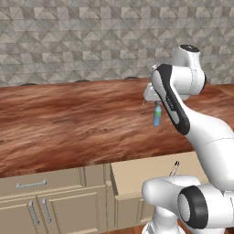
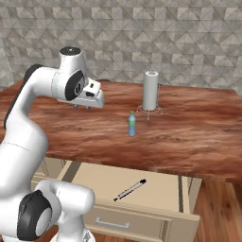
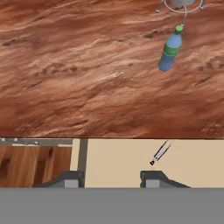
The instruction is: Pick the tongs from the drawer and place it on the counter.
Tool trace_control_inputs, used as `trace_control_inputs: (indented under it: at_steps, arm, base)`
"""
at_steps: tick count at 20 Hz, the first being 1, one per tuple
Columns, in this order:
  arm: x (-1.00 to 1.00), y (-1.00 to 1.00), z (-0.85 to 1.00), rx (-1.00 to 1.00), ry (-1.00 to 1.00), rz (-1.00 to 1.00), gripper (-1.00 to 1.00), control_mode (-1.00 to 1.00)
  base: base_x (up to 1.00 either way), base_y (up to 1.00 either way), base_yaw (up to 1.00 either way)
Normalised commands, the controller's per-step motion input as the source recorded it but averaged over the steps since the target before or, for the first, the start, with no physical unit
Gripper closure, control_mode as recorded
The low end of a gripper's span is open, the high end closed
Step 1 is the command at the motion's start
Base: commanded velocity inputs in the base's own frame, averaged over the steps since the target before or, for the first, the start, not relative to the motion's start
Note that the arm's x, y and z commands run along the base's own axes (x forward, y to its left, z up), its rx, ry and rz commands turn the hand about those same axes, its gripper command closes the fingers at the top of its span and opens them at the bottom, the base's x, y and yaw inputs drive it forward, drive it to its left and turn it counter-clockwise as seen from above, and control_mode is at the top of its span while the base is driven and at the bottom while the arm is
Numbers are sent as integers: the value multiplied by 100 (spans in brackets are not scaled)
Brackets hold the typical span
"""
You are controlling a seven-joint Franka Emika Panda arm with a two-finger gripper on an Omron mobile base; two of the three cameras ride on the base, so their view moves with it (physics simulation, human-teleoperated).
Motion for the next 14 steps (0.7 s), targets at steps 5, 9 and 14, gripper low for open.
trace_control_inputs:
  at_steps: [5,9,14]
  arm:
    - [-17,0,-6,0,0,0,-100,-100]
    - [-43,0,-21,0,0,0,-100,-100]
    - [-44,-4,-30,0,0,2,-100,-100]
  base:
    - [0,0,0]
    - [0,0,0]
    - [0,0,0]
